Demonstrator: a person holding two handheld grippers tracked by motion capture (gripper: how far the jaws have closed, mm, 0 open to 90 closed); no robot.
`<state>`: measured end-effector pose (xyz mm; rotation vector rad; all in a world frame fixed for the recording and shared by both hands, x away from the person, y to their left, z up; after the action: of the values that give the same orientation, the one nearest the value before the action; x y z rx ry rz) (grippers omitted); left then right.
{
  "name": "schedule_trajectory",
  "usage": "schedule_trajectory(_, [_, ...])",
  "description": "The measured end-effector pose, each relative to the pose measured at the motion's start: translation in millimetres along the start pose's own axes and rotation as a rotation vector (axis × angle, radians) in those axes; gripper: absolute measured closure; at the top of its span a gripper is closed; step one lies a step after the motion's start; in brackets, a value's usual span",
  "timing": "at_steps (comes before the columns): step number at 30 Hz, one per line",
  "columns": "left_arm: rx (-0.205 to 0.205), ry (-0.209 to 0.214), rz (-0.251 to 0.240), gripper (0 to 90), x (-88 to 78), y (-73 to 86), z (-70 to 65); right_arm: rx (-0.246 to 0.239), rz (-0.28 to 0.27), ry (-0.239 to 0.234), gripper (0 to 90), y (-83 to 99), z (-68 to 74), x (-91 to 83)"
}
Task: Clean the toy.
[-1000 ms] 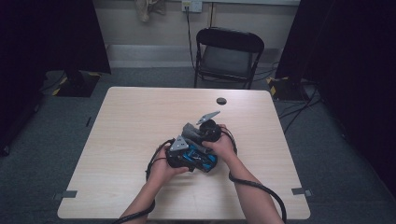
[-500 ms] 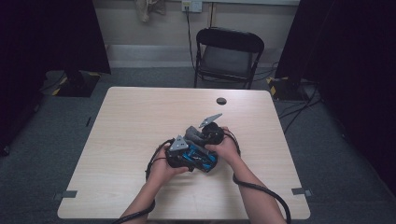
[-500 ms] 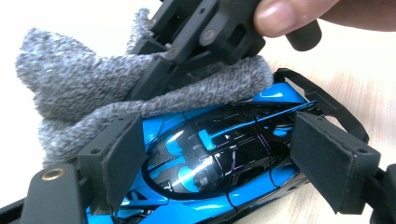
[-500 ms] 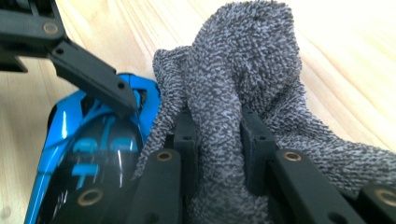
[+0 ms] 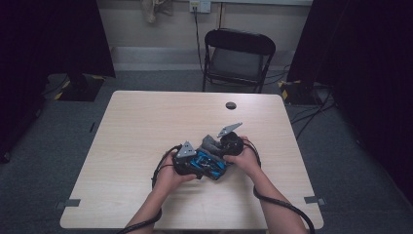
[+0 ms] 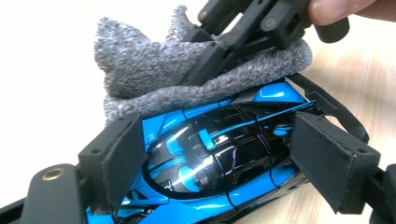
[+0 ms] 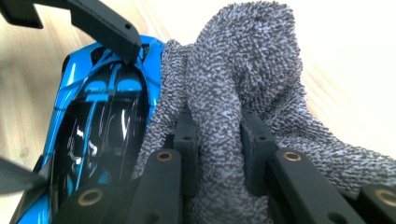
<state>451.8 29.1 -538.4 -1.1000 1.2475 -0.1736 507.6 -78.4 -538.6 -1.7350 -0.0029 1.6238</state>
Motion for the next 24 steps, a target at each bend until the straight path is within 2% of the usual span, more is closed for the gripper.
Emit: schedule_trajectory(24, [0.001,-0.001,-0.001,17.9,0.0,-0.1,-0.1,0.029,-0.015,0.001,72.5,28.2,0.6,-16.7])
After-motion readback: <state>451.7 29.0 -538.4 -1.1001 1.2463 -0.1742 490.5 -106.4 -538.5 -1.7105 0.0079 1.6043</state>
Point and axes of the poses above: each handheld gripper's, and its own axes: x roughly forward along the jaws, y roughly out of its underside, z roughly to its left, the point moved 8 cm from there along x, roughly forward along the jaws, and after that the axes turned 11 degrees about z, right-handed, at the moved point
